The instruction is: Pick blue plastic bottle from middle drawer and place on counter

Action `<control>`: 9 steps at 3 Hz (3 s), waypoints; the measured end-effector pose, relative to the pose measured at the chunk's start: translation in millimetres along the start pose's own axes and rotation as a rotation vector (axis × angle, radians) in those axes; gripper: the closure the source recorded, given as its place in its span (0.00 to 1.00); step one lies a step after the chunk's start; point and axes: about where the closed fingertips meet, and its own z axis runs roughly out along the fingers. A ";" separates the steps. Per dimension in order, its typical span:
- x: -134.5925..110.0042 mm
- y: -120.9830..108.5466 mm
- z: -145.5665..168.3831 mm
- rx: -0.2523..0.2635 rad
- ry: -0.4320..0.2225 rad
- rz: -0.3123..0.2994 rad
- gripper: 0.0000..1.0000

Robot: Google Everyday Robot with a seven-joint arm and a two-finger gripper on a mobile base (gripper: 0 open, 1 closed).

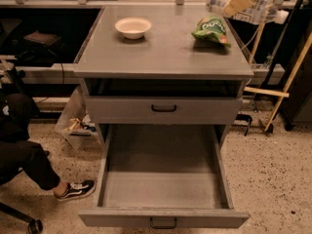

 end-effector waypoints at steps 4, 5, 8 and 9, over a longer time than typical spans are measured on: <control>-29.5 154.2 199.5 -0.476 0.014 -0.146 0.82; -29.5 154.2 199.5 -0.476 0.014 -0.146 0.58; -29.5 154.3 199.6 -0.476 0.014 -0.146 0.00; -29.5 154.3 199.6 -0.476 0.014 -0.146 0.00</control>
Offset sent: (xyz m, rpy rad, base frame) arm 0.1100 0.1930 -0.2616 0.0438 0.5234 0.5490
